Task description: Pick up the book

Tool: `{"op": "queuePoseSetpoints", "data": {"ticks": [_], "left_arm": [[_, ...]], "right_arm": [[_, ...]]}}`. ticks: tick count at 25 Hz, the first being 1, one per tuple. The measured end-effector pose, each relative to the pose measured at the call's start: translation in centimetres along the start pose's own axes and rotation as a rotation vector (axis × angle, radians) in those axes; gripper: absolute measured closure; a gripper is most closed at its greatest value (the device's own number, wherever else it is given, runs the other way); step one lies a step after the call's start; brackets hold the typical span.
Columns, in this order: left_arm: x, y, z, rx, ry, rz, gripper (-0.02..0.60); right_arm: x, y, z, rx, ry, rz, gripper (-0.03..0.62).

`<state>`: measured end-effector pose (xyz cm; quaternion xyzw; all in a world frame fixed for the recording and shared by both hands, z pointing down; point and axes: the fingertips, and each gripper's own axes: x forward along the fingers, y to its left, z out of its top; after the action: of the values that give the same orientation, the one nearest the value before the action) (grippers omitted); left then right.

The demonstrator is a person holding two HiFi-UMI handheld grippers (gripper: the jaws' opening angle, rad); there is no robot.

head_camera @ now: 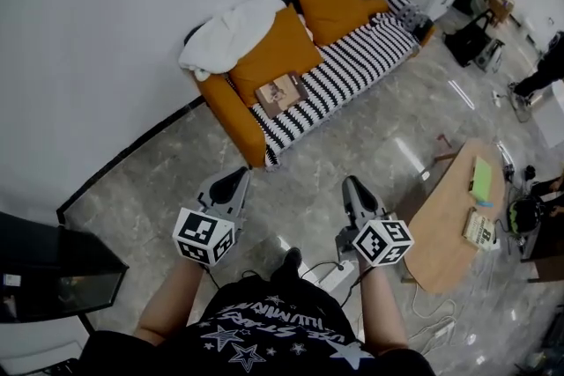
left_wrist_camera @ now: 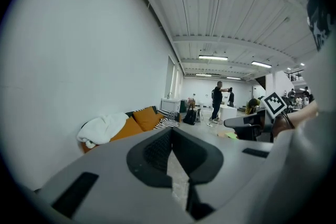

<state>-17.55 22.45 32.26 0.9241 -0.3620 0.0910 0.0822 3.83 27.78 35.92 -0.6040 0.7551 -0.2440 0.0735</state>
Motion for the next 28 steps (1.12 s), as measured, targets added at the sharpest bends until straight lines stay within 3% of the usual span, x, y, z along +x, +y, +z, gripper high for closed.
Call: {"op": "queuePoseSetpoints", "data": {"ticks": [12,18,28], "left_arm": [[6.5,-1.1,0.3,-0.005,0.023,0.077,0.575],[8.2,-2.3,1.3,0.021,0.028,0.054,0.575],[13.3,0.4,0.9,0.007,0.046,0.016,0.575]], "right_arm": [[1.9,-7.3,1.4,0.032,0.048,0.043,0.56],[2.1,-8.5,2.0,0.054,0.037,0.041,0.56],[6.1,-10.3,3.1,0.062,0.042,0.002,0.56]]}}
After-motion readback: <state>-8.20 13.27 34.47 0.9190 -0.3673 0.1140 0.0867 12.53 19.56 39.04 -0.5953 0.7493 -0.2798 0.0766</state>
